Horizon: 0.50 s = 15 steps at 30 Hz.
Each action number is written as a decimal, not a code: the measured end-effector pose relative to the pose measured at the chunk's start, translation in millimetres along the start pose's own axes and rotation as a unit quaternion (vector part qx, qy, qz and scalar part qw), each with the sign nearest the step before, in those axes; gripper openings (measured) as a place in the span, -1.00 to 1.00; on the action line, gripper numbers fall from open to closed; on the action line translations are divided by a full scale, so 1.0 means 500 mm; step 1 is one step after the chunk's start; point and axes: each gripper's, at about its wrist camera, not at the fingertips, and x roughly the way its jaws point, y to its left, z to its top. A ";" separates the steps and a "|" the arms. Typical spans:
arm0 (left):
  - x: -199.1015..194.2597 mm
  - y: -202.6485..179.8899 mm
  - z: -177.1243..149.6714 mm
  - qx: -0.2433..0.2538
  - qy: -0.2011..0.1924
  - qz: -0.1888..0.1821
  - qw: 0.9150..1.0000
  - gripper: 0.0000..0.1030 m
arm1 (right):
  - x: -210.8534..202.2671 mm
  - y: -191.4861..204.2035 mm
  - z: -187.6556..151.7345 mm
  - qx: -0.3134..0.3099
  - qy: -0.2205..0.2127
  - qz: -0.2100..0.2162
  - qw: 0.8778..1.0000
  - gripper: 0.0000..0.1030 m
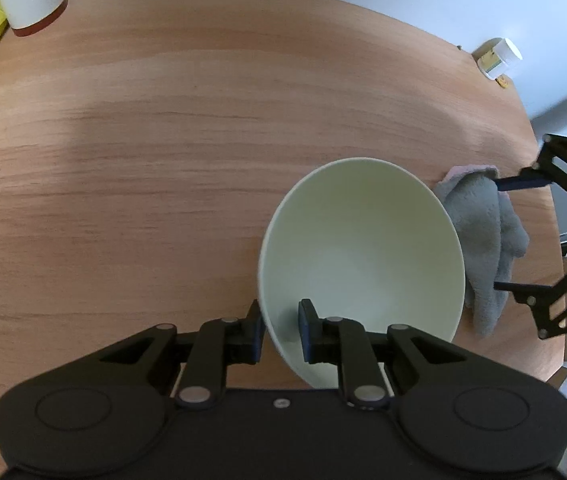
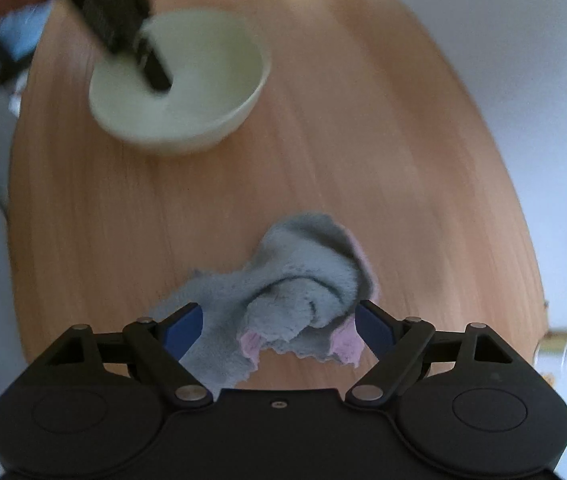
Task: Clean bowl
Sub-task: 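Tilt the bowl with the left tool while the right tool carries the towel into it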
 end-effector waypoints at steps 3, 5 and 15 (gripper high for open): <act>0.005 0.001 0.006 -0.004 0.006 -0.002 1.000 -0.64 | 0.014 -0.010 0.005 0.000 0.001 0.007 1.000 0.69; 0.007 0.002 0.009 -0.003 0.011 -0.003 1.000 -0.63 | 0.022 -0.020 0.008 0.001 -0.001 0.010 1.000 0.67; 0.018 0.016 0.019 -0.021 0.025 -0.014 0.999 -0.62 | 0.040 -0.053 0.005 0.026 0.007 0.048 0.999 0.46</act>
